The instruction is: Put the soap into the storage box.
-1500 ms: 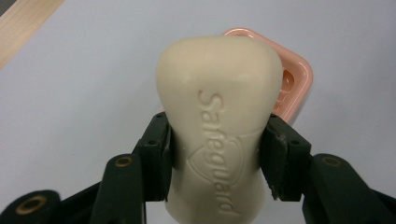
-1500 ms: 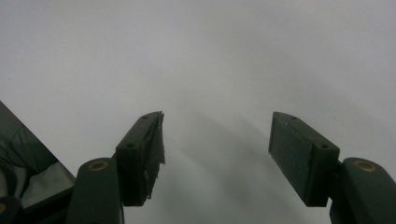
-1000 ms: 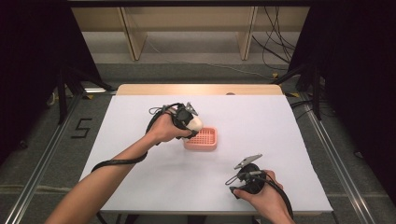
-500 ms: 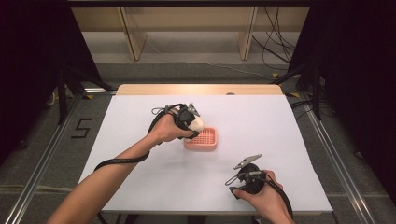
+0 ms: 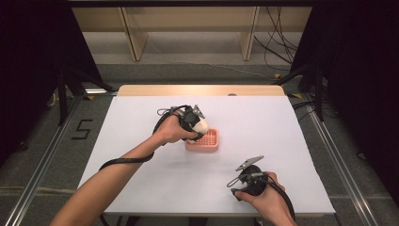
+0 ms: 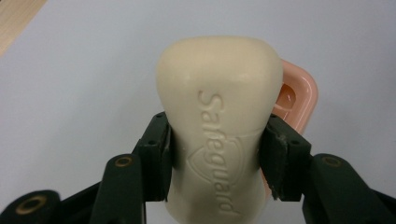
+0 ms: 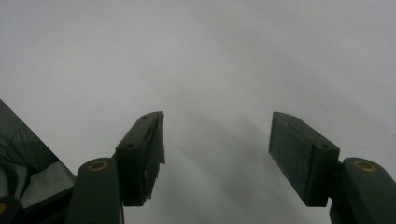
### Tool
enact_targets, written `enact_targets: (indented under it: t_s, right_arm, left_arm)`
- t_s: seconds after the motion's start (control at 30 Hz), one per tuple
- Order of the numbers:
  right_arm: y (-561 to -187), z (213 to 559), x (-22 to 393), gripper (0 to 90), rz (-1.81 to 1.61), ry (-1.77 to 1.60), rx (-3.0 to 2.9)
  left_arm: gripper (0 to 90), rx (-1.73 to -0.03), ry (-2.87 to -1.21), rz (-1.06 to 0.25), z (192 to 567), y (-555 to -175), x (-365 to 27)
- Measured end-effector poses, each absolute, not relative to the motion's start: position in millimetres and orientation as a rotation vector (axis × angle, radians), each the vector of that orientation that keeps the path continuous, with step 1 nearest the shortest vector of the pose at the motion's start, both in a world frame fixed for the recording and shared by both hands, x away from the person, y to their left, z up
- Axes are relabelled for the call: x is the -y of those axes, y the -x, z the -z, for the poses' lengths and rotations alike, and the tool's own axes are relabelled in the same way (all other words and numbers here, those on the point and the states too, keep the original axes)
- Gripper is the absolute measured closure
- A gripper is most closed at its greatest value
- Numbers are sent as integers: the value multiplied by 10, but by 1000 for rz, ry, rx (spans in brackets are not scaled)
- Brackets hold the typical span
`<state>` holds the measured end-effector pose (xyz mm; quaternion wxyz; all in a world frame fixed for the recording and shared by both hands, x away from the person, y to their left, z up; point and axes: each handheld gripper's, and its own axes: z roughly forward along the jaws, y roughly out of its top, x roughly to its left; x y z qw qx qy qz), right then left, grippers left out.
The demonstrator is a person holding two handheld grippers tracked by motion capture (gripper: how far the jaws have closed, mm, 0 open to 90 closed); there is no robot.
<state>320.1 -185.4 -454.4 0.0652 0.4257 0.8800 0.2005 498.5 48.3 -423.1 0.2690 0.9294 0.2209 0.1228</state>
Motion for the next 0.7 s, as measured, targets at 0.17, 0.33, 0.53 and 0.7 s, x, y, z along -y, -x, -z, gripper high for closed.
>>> enact_targets:
  t_s: [0.17,0.33,0.53,0.7]
  right_arm:
    - [-3204,4543,1856,362,-607,-1277,-2658]
    - [-3196,4544,1848,362,-606,-1298,-2655]
    - [-3197,4543,1850,362,-602,-1293,-2656]
    - [-3197,4543,1849,362,-602,-1292,-2657]
  left_arm:
    - [492,-593,-2511,-329,4251,-5002,-472]
    - [492,-583,-2525,-329,4282,-5025,-472]
    - [491,-579,-2530,-325,4303,-5040,-458]
    - [491,-570,-2538,-321,4313,-5046,-439]
